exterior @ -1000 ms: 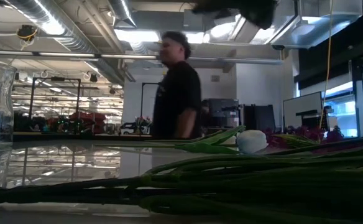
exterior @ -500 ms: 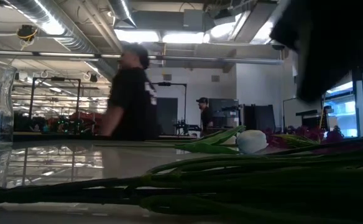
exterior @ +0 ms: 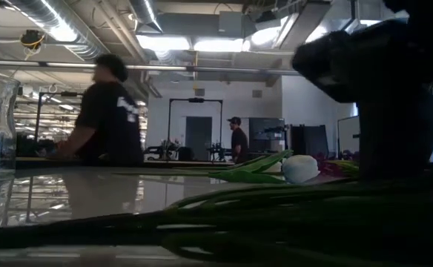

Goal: Sort flowers into vase by color
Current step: Put the bottom light purple flowers into the blue vase

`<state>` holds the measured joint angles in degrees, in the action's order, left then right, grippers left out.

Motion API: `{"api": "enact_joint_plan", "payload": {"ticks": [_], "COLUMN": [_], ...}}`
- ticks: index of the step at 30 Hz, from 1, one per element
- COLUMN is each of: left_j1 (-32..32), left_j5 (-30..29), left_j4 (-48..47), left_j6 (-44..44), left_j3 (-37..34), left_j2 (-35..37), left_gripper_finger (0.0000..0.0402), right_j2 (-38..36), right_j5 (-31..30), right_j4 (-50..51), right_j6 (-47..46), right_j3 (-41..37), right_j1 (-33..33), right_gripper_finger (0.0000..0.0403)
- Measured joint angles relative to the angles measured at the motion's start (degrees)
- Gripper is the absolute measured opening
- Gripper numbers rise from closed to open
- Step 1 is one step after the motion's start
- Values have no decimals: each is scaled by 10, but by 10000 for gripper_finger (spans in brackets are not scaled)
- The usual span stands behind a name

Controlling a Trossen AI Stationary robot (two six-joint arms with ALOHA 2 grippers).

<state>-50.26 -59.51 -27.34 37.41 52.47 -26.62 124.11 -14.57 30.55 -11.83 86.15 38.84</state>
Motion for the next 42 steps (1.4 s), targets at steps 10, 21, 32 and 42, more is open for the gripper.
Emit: {"api": "enact_joint_plan", "payload": {"ticks": [10,21,32,42], "left_j1": [0,2,90,252], "left_j5": [-5,-106,-50,216], "left_j4": [-12,-13,-14,14], "left_j6": [-31,-30,21,62], "left_j3": [0,0,0,-8], "left_j2": [1,1,-12,-82], "left_gripper_finger": [154,206,212,212], "right_j2": [-17,-45,-46,-47], "right_j5": [17,-254,-340,-224], "right_j4": [119,487,429,134], "right_j6": [177,516,782,1045], "right_j3": [30,273,476,485], "right_j1": [-83,-239,-347,-344], "right_gripper_finger": [29,14,4,5]}}
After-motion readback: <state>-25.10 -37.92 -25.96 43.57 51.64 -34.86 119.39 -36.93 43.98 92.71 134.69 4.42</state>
